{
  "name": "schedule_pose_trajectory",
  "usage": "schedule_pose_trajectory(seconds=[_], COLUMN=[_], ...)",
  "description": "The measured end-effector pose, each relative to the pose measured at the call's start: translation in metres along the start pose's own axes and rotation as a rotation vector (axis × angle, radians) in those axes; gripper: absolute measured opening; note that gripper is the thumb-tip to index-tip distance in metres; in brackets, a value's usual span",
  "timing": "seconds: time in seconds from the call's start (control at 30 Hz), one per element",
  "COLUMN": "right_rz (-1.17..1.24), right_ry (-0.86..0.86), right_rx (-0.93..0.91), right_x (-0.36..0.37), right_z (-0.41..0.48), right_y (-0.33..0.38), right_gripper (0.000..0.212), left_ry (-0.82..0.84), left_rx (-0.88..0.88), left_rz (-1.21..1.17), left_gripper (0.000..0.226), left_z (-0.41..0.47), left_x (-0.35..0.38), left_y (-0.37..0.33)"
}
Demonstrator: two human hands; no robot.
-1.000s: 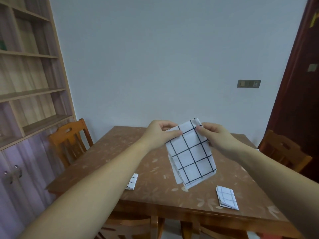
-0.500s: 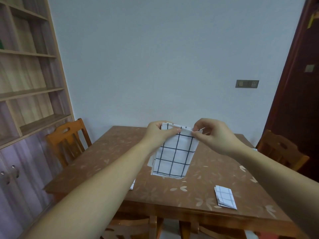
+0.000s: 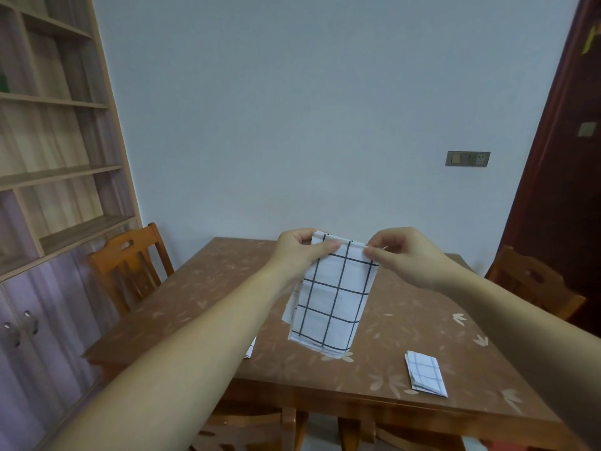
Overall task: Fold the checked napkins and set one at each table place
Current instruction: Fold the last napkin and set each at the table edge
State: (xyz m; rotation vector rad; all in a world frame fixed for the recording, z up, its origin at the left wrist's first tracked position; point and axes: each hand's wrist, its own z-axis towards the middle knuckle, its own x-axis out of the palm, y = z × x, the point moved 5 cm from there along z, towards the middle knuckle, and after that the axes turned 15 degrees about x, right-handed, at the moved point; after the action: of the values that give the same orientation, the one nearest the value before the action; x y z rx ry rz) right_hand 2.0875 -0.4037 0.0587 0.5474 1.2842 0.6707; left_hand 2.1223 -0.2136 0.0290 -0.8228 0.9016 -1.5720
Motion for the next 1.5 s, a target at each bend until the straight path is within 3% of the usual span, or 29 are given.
schedule_pose_trajectory(seconds=[0.3,0.37,0.47,0.67,0.77,0.87,1.0,1.17,1.37,1.43,1.5], right_rz=[0.009,0.046,0.101,0.033,0.043,0.134,0.312,0.495,0.61,0.675,0.599], right_ry=[0.086,0.103,0.092,0.059,0.06,0.036,0.063,0.099,0.032,0.109,0.195], right_rx=[0.066,0.076,0.101,0.141,0.141,0.114,0.167,0.212,0.221,0.239,0.241], right_x=[0.002,0.0,-0.003,-0.01,-0.012,-0.014,-0.014,-0.015,-0.023,-0.018,-0.01], right_z=[0.002,0.003,0.004,0.006,0.008,0.011,0.012,0.011,0.01,0.008,0.003], right_y=[-0.004,-0.005,-0.006,-0.004,-0.005,-0.008,-0.015,-0.017,-0.017,-0.017,-0.015], right_gripper=[0.022,0.024,0.026,0.025,0.022,0.014,0.023,0.002,0.003,0.009,0.017], left_ry=[0.002,-0.003,0.011,0.017,0.013,0.009,0.03,0.068,0.148,0.121,0.09], left_rx=[-0.018,-0.024,-0.019,-0.014,-0.002,0.001,-0.004,-0.013,-0.042,-0.018,0.001], left_rz=[-0.023,-0.019,-0.004,-0.003,0.026,-0.008,-0.042,-0.087,0.012,0.005,-0.019], left_gripper=[0.003,0.017,0.061,0.013,0.018,0.008,0.006,0.006,0.017,0.006,0.009], left_z=[0.003,0.004,0.003,0.008,0.012,0.013,0.013,0.014,0.01,0.011,0.012], left_x=[0.0,-0.001,-0.001,-0.002,-0.003,-0.002,-0.001,0.002,0.005,0.007,0.008], left_y=[0.005,0.007,0.006,0.005,0.006,0.006,0.009,0.008,0.013,0.011,0.009])
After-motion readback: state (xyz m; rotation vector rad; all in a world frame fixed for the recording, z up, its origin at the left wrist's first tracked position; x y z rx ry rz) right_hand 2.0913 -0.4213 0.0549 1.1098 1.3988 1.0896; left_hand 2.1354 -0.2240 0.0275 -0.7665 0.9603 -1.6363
